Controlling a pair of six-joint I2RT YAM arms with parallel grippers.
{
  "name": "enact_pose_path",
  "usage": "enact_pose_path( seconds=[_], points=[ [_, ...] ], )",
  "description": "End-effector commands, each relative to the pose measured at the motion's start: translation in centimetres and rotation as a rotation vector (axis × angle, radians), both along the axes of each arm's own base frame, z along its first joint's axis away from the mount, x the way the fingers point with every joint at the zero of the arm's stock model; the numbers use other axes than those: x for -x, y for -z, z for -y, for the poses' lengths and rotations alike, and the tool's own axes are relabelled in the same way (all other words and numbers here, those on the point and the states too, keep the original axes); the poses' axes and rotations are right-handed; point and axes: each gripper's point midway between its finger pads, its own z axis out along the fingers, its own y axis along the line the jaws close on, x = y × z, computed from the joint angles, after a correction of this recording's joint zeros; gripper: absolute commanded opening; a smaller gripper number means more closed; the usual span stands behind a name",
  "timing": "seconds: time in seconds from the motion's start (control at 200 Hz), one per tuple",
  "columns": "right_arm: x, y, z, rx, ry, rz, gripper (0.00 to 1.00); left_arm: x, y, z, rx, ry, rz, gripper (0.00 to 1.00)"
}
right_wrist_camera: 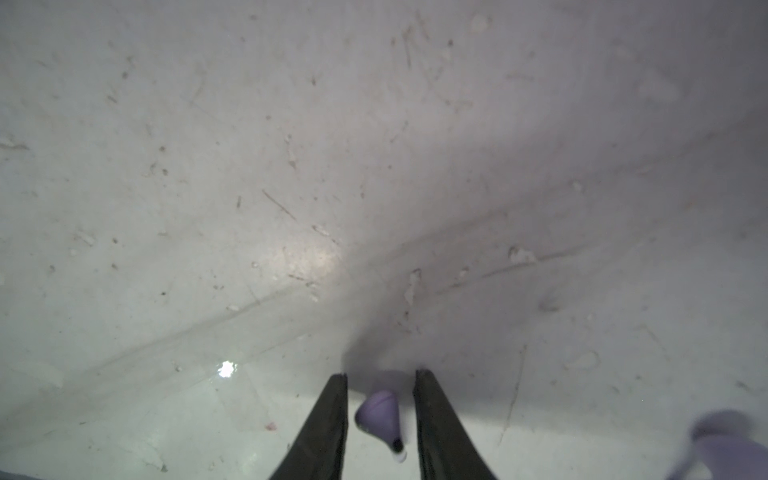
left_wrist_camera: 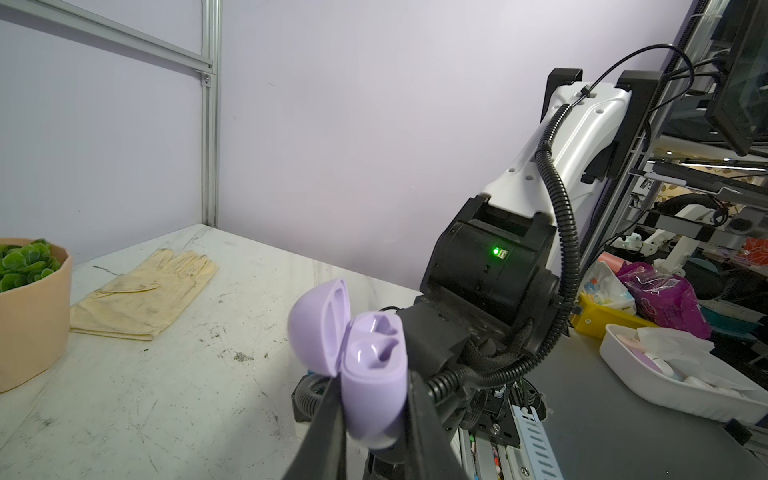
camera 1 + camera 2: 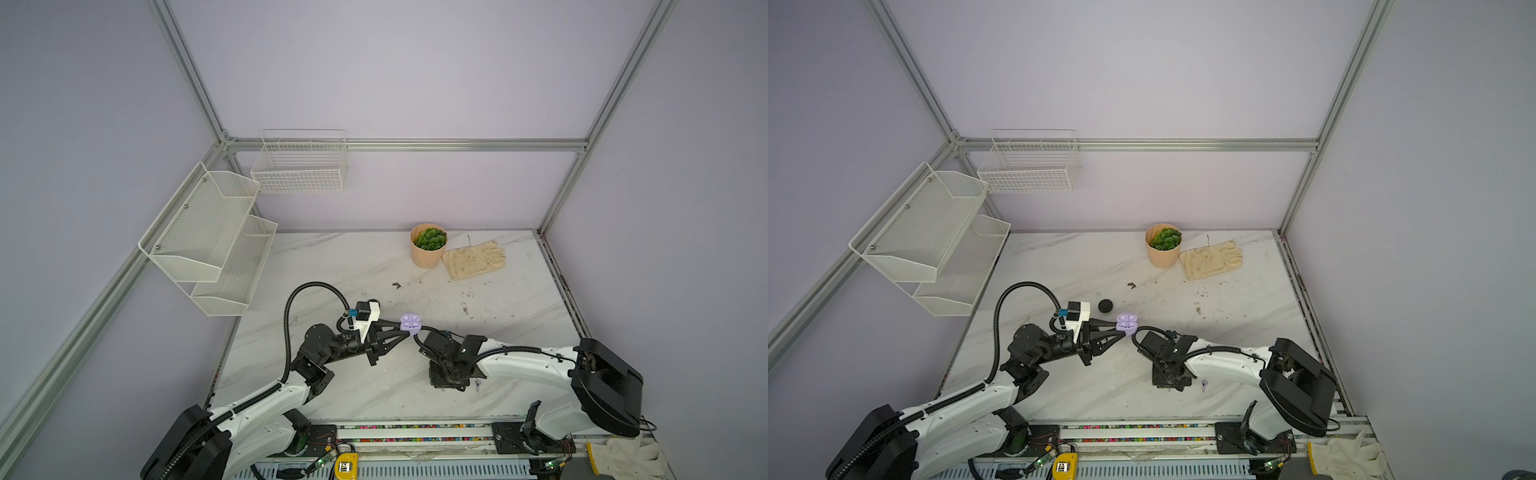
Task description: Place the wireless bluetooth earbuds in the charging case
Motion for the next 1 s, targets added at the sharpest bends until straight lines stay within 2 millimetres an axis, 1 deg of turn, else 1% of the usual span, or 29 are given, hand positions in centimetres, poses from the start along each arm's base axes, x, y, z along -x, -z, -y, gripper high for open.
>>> enact_pose_path(
  seconds=[0.0,0.24,0.61,0.995],
  points=[
    [0.29,0.37,1.37,0.074,-0.008,-0.009,0.32,0.21,-0.09,-0.13,0.005,-0.009,0.037,0.00],
    [0.31,0.65,1.07,0.071,-0.019,-0.012,0.32,0.27,-0.06,-0.15,0.006,-0.008,0.036,0.00],
    [0.30,0.64,1.26,0.076,-0.018,-0.008,0.26,0.28,-0.16,-0.12,0.006,-0.009,0.037,0.00],
    [0.01,0.18,1.44,0.088,-0.010,0.007,0.23,0.27,-0.15,-0.13,0.006,-0.012,0.037,0.00]
  ],
)
